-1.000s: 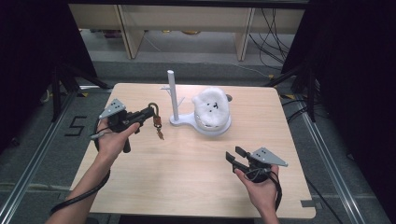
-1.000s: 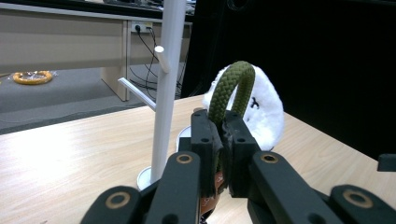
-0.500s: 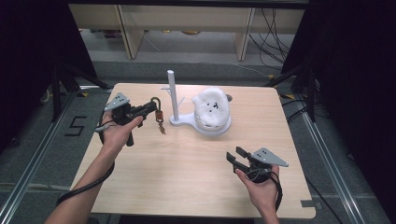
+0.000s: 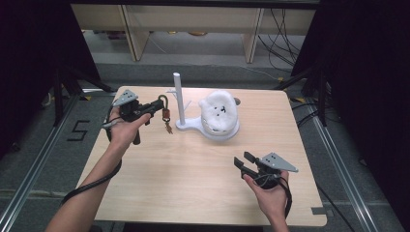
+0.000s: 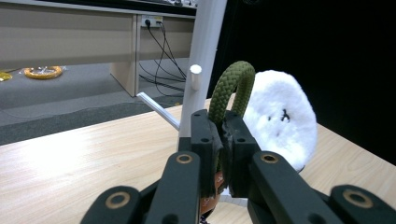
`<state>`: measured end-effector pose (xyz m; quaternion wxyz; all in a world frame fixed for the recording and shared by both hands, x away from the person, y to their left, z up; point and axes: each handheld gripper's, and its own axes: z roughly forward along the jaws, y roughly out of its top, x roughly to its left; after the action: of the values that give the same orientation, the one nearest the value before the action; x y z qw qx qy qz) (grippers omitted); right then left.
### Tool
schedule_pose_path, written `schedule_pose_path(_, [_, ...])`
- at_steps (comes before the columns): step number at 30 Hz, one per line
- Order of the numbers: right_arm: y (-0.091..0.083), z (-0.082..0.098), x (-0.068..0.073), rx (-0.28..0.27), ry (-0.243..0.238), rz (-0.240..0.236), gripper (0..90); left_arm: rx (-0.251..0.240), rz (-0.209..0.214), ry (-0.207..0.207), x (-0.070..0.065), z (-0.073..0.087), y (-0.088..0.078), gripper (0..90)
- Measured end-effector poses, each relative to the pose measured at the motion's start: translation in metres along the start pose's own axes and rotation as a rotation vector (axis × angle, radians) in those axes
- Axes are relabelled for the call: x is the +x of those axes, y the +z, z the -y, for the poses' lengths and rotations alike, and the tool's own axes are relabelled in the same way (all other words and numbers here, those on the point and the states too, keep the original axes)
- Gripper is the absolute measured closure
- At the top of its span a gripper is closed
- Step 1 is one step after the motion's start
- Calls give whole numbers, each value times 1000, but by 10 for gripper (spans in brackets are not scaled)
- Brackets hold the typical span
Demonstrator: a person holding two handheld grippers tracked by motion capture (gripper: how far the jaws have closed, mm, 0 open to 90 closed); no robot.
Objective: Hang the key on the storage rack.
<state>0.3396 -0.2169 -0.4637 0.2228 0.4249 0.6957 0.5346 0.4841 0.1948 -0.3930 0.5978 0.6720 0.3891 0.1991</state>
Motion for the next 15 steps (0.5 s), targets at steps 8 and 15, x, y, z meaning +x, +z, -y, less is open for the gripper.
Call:
schedule_pose_path(8, [0,1,3,6,51,-19,520,15,-11,-4,4,-2,8,842])
schedule_pose_path(15, [1,-1,1,-6,20,-25,520,23,-16,-13,9,-6,14,841])
